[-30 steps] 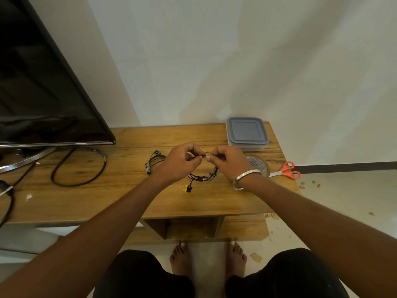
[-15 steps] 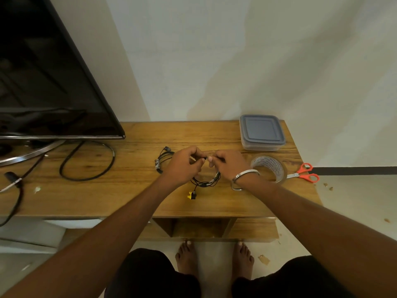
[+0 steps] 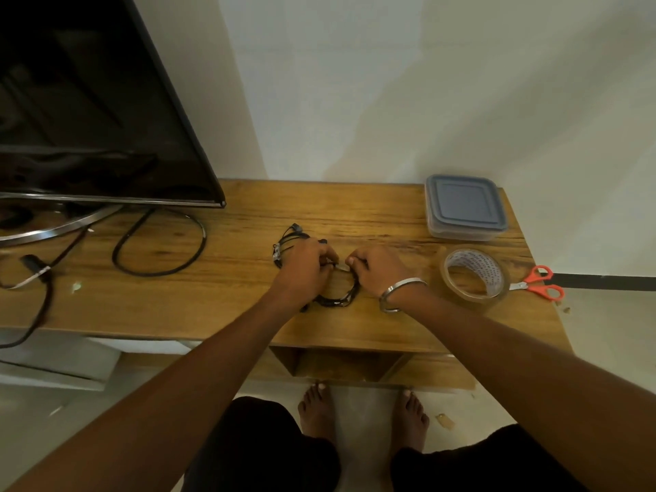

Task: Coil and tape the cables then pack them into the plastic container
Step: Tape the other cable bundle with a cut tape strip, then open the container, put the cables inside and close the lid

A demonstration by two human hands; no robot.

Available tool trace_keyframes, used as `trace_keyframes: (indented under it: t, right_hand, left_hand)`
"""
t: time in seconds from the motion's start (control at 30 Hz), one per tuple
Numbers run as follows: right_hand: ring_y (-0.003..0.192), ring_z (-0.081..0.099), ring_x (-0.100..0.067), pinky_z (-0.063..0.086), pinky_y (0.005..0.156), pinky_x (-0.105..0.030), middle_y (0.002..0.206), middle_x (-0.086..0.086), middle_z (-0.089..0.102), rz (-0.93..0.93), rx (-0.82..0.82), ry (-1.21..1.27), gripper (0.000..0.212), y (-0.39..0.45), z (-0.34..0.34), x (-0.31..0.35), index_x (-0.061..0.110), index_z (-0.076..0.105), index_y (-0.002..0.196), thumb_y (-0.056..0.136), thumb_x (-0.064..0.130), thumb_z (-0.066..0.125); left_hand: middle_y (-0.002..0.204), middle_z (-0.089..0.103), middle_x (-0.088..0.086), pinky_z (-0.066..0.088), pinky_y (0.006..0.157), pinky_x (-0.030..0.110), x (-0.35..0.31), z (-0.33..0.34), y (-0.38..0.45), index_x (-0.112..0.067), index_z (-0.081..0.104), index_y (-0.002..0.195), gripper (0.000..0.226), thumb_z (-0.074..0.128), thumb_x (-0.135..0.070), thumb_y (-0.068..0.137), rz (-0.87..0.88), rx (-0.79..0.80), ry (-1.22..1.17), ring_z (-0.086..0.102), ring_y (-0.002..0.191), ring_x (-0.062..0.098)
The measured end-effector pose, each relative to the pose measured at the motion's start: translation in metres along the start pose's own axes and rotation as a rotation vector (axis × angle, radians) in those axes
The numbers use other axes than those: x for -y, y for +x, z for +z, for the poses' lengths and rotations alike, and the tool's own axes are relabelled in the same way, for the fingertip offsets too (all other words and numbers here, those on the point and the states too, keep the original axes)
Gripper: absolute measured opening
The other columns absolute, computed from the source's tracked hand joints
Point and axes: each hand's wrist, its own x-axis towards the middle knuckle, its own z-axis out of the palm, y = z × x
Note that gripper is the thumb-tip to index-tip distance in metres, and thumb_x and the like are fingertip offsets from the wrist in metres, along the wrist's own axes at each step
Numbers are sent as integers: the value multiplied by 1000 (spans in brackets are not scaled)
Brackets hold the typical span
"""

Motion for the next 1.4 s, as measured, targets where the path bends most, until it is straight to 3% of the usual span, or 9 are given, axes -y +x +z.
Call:
trace_keyframes:
  t: [0.2, 0.37, 0.5, 0.53, 0.67, 0.8, 1.0, 1.3, 1.4]
  right_hand:
    - [98, 62, -27, 46, 84, -31, 107, -12, 67, -45, -105, -75, 28, -2, -36, -1, 5, 69, 107, 95, 11, 45]
    - [97, 60, -28, 44, 85, -30, 106, -14, 65, -41, -222, -133, 26, -5, -79, -24, 4, 68, 104, 95, 12, 45]
    - [98, 58, -29, 43, 87, -33, 108, -16, 59, 31, -328, -179, 22, -7, -112, -58, 3, 67, 101, 93, 11, 48]
    - [102, 57, -30, 44, 90, -35, 112, -17, 57, 64, -358, -188, 22, -8, -119, -69, 3, 65, 104, 92, 12, 49]
    - [117, 45, -38, 39, 97, -45, 129, -19, 41, 284, -470, -236, 35, -15, -135, -106, 7, 51, 124, 91, 19, 52]
    - [121, 45, -39, 38, 100, -40, 135, -23, 41, 435, -393, -64, 43, -14, -136, -131, 2, 41, 134, 95, 18, 48]
    - [117, 52, -36, 42, 97, -37, 127, -20, 56, 407, -354, 60, 48, -11, -127, -135, 5, 40, 135, 93, 23, 53]
    - [101, 59, -35, 47, 81, -37, 112, -18, 62, 320, -168, 3, 39, -14, -110, -86, 8, 45, 123, 90, 24, 59]
    - [106, 58, -35, 46, 91, -42, 115, -17, 61, 299, -124, -106, 38, -19, -98, -63, 10, 44, 123, 92, 28, 55]
  left_hand:
    - [117, 55, 1, 45, 92, 31, -23, -4, 2, -18, 66, 115, 36, 54, 0, 86, 36, 4, -61, 48, 106, 15]
    - [108, 53, -1, 40, 77, 21, -65, 3, 25, -16, 68, 111, 33, 52, 1, 88, 68, 7, -154, 48, 92, 10]
    - [108, 59, -1, 40, 58, 3, -97, 25, 50, -13, 64, 116, 24, 51, -9, 96, -69, -26, -389, 53, 86, 7]
    - [109, 60, 0, 43, 61, 4, -104, 32, 57, -13, 63, 118, 24, 51, -11, 97, -117, -13, -448, 56, 88, 9]
    - [119, 62, 9, 53, 95, 40, -120, 58, 80, -13, 58, 123, 27, 53, -19, 97, -297, 25, -603, 62, 108, 26]
    - [123, 62, 10, 53, 97, 41, -128, 77, 92, -11, 54, 132, 35, 52, -20, 98, -404, 61, -715, 63, 108, 26]
    - [93, 61, 0, 59, 86, 33, -132, 82, 91, -10, 51, 133, 34, 51, -10, 99, -478, 55, -872, 69, 88, 16]
    - [113, 61, 15, 59, 69, 26, -85, 50, 46, -7, 53, 109, 16, 53, 1, 95, -547, -45, -933, 67, 76, 18]
    - [110, 57, 16, 59, 65, 25, -72, 38, 27, -2, 52, 110, 16, 52, 5, 95, -567, -62, -947, 64, 80, 21]
